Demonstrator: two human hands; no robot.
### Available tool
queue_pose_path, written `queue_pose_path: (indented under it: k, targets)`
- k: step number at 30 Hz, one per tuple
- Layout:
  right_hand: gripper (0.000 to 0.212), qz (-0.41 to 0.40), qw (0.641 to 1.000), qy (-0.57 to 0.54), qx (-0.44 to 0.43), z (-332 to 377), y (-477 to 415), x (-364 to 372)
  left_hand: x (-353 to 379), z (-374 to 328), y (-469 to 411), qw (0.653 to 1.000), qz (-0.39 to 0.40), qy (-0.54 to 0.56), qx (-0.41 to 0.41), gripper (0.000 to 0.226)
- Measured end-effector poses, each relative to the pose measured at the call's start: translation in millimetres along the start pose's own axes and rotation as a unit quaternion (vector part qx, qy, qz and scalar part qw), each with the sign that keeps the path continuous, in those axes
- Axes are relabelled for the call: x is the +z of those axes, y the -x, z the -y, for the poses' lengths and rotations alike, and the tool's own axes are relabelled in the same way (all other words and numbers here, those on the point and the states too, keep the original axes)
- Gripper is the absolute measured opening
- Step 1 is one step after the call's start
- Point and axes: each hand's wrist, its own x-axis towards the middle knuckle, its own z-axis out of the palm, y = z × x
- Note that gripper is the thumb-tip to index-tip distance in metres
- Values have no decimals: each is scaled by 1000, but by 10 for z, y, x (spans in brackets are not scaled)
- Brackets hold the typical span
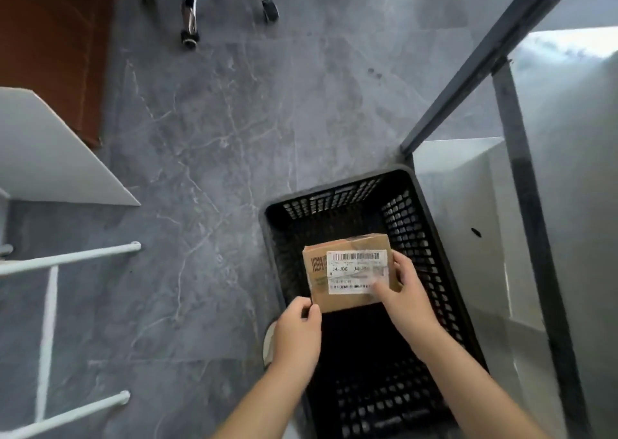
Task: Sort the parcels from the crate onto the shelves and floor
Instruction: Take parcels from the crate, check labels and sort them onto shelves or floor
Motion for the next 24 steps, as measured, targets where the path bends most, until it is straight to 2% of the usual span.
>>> queue_pose_path:
  k: [4,7,12,17,20,22,24]
  targets:
    - [56,31,998,46,-21,-427,-765,239,358,291,-551,999,7,11,-33,26]
    - [54,34,997,58,-29,-671,-1238,456,605,413,-975,987,17,134,-85,45]
    - [55,2,1000,13,-14,-985,-1825,837,866,386,-1677,955,-51,264,-124,58]
    - [61,10,998,64,-23,-1053,-2117,1171,950,345,-2092,946,-102,289,-103,70]
    - [66,7,994,92,-54,-1035,-2269,1230,1000,261,-2207,938,-132,314,-69,60]
    - [68,15,993,106,-53,-1039,-2307,1239,1019,237,-2227,919,-125,369,-63,60]
    - [74,45,989,137,-37,-1058,-2324,1232,1025,211,-2174,886,-105,448,-66,61]
